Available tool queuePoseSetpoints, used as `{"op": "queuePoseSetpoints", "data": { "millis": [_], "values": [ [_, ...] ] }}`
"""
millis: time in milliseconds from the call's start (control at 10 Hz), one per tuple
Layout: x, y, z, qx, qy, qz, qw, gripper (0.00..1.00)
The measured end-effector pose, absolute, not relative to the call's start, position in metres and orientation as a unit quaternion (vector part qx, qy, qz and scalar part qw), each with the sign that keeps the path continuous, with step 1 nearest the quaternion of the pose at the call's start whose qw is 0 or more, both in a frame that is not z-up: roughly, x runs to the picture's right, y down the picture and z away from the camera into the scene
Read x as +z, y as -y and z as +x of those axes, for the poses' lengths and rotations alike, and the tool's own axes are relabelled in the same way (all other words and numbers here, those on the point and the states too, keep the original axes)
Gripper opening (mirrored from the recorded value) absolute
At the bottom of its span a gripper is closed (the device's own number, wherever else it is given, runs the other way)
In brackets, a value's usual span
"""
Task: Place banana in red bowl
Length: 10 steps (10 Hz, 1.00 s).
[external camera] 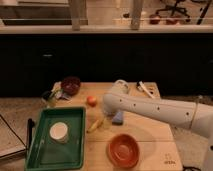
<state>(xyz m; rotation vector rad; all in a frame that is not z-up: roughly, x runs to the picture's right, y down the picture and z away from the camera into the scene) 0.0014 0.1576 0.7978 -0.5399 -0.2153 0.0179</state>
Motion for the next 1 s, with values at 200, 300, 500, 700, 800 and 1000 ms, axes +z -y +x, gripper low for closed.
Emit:
{"op": "queuePoseSetpoints", "data": {
  "millis": [200, 300, 500, 700, 800, 1000],
  "values": [
    [0.800, -0.162, -0.005, 0.011, 0.108, -0.274, 0.956, 0.80],
    [0.800, -0.163, -0.008, 0.011, 0.109, -0.276, 0.955, 0.80],
    [0.804, -0.170, -0.016, 0.009, 0.112, -0.283, 0.953, 0.80],
    [0.803, -0.170, -0.016, 0.010, 0.113, -0.285, 0.952, 0.80],
    [0.803, -0.172, -0.014, 0.011, 0.115, -0.289, 0.950, 0.80],
    [0.807, -0.176, -0.022, 0.008, 0.120, -0.295, 0.948, 0.80]
  ]
}}
